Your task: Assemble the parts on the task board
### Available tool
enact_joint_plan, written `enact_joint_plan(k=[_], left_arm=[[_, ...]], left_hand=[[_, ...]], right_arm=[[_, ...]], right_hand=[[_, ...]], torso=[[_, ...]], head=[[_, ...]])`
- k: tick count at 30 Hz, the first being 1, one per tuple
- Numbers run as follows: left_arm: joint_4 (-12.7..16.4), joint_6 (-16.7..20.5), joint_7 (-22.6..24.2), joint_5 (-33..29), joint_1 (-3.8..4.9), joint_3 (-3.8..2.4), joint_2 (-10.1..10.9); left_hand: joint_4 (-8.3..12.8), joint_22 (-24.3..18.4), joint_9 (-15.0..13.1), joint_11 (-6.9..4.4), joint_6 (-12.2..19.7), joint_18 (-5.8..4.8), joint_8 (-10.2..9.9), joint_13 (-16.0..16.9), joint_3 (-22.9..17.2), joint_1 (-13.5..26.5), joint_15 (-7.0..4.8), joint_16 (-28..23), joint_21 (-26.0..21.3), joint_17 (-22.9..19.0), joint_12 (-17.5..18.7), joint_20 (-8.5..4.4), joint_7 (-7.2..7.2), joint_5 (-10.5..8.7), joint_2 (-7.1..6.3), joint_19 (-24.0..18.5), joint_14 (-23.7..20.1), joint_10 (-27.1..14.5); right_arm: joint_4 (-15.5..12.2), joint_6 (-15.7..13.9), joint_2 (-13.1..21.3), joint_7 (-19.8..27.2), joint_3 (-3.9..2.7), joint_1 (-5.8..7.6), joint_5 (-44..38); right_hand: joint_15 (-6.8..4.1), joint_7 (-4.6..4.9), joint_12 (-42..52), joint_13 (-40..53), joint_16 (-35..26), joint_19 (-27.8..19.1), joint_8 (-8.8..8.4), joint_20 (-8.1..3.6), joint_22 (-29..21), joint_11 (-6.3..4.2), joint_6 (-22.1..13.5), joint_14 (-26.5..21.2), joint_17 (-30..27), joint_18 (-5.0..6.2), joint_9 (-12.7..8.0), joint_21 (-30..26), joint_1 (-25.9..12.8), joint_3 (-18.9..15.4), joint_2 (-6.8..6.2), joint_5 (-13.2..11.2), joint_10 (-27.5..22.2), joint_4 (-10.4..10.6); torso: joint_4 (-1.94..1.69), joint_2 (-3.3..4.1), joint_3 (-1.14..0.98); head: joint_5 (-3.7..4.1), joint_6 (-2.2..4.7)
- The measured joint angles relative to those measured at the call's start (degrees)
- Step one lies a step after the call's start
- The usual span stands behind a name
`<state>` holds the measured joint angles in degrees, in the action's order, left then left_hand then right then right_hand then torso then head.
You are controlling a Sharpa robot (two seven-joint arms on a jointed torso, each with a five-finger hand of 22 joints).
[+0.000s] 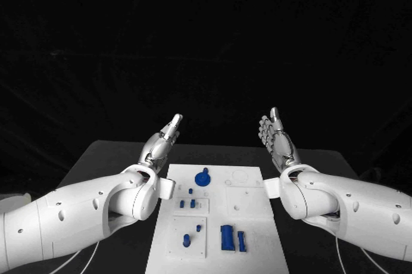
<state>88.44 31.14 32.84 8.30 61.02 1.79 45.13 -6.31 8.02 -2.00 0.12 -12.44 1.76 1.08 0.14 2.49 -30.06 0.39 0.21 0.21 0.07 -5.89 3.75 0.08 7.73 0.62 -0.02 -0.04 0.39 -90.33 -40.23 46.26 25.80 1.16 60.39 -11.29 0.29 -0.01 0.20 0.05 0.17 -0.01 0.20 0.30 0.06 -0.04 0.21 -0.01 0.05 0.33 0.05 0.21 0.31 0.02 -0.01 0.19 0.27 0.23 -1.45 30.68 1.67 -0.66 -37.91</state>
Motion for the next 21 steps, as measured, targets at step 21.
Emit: enact_joint_plan(k=[21], left_arm=[[1.33,12.16,-3.16,-7.90,-0.86,-1.74,-0.32]], left_hand=[[5.72,-7.20,1.89,0.00,6.96,-0.92,-0.68,-0.08,-2.53,17.48,0.01,0.00,0.00,0.01,5.50,-3.35,0.00,-6.96,-0.61,0.06,0.00,0.00]], right_arm=[[0.34,-3.58,-1.53,2.92,-1.11,-0.23,10.89]], right_hand=[[0.00,0.00,0.00,0.03,0.00,0.00,0.00,0.01,0.04,0.00,0.00,0.00,0.04,0.01,0.03,0.01,0.00,0.00,0.00,0.00,0.00,0.01]], torso=[[1.44,0.49,-1.66]], head=[[0.66,3.53]])
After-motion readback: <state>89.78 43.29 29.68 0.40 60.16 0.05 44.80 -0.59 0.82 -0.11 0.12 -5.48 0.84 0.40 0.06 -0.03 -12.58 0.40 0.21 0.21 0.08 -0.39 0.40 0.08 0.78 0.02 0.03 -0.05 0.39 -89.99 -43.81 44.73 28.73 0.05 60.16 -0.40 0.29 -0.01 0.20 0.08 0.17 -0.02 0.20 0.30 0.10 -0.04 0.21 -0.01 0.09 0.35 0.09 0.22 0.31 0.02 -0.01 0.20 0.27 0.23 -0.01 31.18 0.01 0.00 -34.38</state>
